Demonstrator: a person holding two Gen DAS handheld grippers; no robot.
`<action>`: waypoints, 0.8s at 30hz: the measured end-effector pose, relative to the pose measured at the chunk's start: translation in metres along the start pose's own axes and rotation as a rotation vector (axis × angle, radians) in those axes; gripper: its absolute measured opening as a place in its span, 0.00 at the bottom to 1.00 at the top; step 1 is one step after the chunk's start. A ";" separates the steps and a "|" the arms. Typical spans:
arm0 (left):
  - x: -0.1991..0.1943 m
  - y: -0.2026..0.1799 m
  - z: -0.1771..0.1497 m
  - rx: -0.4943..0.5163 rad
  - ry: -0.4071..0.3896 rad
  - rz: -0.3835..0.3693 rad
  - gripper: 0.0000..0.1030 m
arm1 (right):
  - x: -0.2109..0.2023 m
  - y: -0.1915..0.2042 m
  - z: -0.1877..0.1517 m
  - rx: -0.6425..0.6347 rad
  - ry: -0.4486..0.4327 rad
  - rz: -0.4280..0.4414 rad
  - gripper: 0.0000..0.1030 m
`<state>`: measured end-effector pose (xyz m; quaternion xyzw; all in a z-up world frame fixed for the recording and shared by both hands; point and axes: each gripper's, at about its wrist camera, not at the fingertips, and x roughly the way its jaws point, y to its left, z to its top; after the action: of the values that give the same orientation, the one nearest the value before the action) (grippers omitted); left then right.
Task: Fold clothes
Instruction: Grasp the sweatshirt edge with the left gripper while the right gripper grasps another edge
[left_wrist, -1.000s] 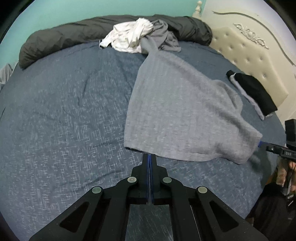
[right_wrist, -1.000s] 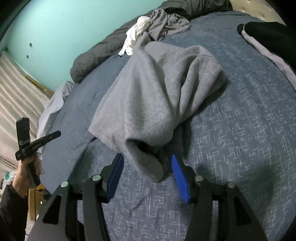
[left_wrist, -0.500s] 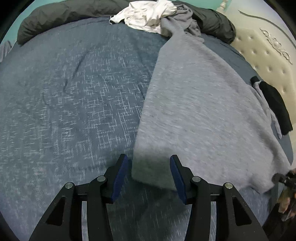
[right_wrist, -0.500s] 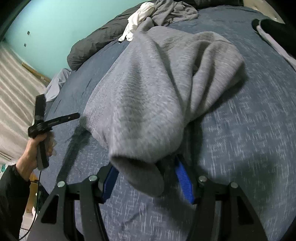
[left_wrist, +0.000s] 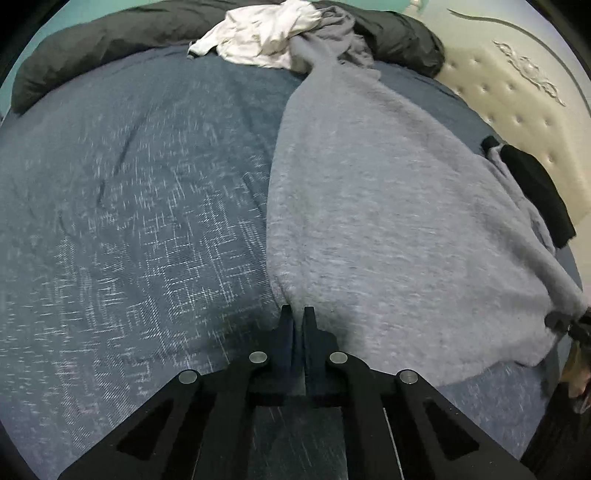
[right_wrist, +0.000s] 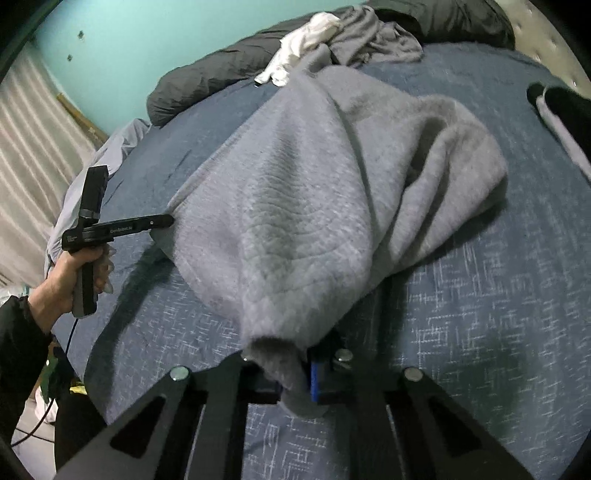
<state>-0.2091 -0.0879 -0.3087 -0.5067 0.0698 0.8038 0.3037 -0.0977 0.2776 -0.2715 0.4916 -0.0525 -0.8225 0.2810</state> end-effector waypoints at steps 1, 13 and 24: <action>-0.008 -0.003 -0.002 0.012 -0.004 0.002 0.04 | -0.004 0.001 0.000 -0.010 -0.004 0.000 0.08; -0.114 -0.030 -0.051 0.086 -0.074 0.000 0.03 | -0.057 0.025 -0.014 -0.129 -0.014 -0.007 0.06; -0.168 -0.084 -0.126 0.189 -0.071 -0.007 0.03 | -0.088 0.036 -0.045 -0.179 0.013 -0.014 0.06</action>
<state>-0.0145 -0.1428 -0.2084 -0.4472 0.1328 0.8101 0.3551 -0.0136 0.3016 -0.2135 0.4702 0.0265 -0.8226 0.3187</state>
